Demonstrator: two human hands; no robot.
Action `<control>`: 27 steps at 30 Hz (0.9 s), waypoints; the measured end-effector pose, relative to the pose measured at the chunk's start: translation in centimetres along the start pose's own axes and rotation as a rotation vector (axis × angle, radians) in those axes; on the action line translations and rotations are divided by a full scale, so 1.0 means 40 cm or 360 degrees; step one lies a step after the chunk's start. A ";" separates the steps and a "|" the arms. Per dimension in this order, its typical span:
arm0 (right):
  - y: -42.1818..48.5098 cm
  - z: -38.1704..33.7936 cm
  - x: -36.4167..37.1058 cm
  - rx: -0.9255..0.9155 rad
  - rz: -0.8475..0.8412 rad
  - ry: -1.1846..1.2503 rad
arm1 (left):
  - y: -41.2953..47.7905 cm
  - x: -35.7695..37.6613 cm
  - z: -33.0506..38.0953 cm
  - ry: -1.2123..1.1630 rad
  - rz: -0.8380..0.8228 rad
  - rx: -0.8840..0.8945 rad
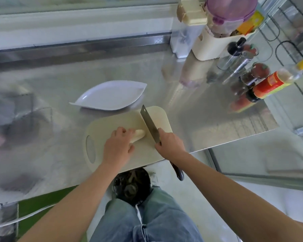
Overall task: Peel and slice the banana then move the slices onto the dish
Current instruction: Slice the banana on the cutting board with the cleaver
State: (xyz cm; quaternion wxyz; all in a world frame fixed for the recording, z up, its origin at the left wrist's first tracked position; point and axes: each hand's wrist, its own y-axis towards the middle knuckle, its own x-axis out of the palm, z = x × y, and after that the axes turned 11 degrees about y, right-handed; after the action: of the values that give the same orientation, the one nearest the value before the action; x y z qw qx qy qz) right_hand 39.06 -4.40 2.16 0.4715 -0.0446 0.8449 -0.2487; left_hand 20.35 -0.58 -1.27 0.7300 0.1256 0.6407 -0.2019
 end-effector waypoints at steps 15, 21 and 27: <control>-0.034 -0.048 -0.006 -0.0046 0.0095 0.0054 | 0.027 -0.003 0.000 -0.0028 0.0169 0.0295; -0.046 -0.066 -0.014 0.0009 0.0098 -0.0016 | 0.041 -0.004 -0.012 0.0047 0.0146 0.0348; -0.039 -0.064 0.005 0.0009 0.0114 -0.0007 | 0.046 0.001 -0.017 0.0022 0.0182 0.0370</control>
State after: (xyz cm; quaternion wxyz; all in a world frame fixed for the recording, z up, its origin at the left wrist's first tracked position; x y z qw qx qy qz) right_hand 36.59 -4.86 3.83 0.4820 -0.0135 0.8443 -0.2339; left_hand 20.60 1.37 -1.54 0.7164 0.2470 0.6099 -0.2319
